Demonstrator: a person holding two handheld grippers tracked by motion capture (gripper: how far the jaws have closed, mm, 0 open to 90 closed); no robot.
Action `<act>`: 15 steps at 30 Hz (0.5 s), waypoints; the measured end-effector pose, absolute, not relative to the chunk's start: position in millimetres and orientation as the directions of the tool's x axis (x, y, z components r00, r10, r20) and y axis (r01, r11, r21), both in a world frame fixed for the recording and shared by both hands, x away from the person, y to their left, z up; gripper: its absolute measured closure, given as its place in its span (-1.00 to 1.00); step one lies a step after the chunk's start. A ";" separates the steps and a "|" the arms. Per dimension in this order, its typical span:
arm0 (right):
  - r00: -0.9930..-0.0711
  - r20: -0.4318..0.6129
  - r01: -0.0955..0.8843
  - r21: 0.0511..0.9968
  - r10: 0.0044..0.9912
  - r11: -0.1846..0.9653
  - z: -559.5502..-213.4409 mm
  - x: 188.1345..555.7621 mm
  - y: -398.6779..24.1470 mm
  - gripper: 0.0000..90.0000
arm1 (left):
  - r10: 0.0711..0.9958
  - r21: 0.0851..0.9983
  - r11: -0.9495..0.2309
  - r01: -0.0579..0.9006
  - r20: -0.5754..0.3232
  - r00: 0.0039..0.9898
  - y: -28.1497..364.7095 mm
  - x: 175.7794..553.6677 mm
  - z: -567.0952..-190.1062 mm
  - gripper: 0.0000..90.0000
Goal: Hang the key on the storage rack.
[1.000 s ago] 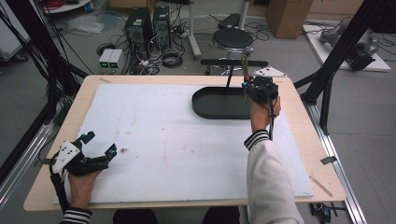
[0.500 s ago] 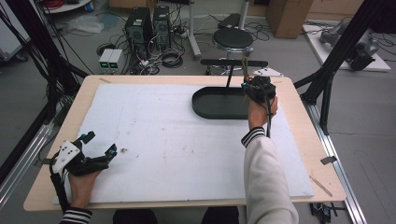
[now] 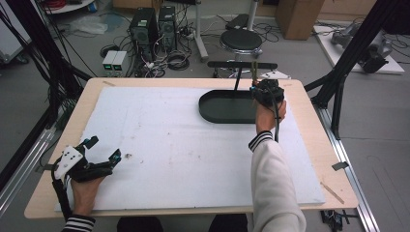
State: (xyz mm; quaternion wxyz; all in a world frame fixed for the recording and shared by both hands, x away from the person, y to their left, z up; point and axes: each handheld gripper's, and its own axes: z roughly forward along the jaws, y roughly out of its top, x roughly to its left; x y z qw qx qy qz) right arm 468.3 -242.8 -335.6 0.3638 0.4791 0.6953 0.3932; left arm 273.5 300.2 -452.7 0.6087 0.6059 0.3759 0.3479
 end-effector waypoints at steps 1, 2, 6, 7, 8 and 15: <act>-0.276 -0.131 0.381 0.894 0.952 0.234 -335.7 468.6 -242.7 0.63 | 0.879 0.999 0.024 0.032 -0.036 0.475 300.2 273.5 -452.7 -0.96; -0.275 -0.135 0.380 0.894 0.952 0.237 -336.0 468.9 -242.5 0.63 | 0.879 0.999 0.025 0.031 -0.037 0.475 300.1 273.6 -452.7 -0.96; -0.278 -0.142 0.399 0.883 0.950 0.248 -337.9 470.0 -241.5 0.63 | 0.879 0.999 0.025 0.031 -0.037 0.475 300.1 273.5 -452.7 -0.96; -0.280 -0.146 0.400 0.881 0.949 0.254 -338.5 470.7 -241.2 0.63 | 0.879 0.999 0.024 0.032 -0.036 0.475 300.2 273.5 -452.7 -0.96; -0.282 -0.151 0.400 0.879 0.947 0.260 -339.0 471.1 -240.7 0.63 | 0.879 0.999 0.024 0.032 -0.037 0.475 300.2 273.5 -452.7 -0.96; -0.280 -0.144 0.417 0.872 0.949 0.255 -343.5 475.1 -238.9 0.63 | 0.880 0.999 0.026 0.030 -0.037 0.474 300.2 273.6 -452.8 -0.96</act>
